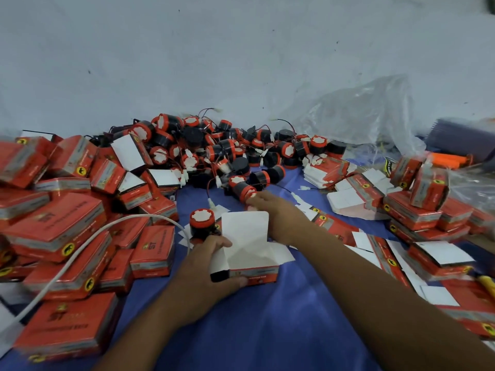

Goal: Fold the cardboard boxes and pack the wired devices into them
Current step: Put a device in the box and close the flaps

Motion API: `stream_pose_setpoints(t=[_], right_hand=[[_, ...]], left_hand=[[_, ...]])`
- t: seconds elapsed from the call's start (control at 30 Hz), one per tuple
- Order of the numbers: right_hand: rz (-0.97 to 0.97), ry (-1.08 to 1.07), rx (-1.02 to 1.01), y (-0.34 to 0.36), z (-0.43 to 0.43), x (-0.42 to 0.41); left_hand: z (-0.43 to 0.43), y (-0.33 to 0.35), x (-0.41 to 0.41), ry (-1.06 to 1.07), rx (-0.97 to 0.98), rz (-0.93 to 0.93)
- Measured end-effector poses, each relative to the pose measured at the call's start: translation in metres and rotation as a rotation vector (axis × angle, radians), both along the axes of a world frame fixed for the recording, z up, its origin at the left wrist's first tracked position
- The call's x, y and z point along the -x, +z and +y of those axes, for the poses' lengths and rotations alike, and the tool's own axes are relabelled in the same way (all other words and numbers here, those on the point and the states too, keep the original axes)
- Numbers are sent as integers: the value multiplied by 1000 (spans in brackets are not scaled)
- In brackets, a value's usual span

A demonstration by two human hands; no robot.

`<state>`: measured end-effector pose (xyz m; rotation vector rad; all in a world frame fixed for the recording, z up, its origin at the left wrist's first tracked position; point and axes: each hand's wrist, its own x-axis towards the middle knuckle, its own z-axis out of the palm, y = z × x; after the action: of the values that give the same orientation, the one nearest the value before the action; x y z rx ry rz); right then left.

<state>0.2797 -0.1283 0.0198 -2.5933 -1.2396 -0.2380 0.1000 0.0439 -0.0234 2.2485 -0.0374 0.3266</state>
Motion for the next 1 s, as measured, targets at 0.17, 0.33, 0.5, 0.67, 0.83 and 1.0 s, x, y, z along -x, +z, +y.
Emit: stream_pose_setpoints(t=[0.17, 0.33, 0.5, 0.67, 0.83, 1.0], right_hand=[[294, -405, -771, 14, -37, 21], [452, -124, -1188, 32, -56, 72], [367, 250, -650, 30, -54, 103], [180, 251, -247, 22, -56, 101], [90, 222, -208, 4, -41, 109], [162, 142, -294, 3, -33, 108]], left_hand=[[-1, -1, 1, -3, -13, -14], [0, -1, 0, -11, 6, 7], [-1, 5, 3, -33, 34, 13], [-1, 6, 3, -67, 47, 7], [-3, 5, 4, -65, 29, -33], [-2, 6, 2, -44, 105, -31]])
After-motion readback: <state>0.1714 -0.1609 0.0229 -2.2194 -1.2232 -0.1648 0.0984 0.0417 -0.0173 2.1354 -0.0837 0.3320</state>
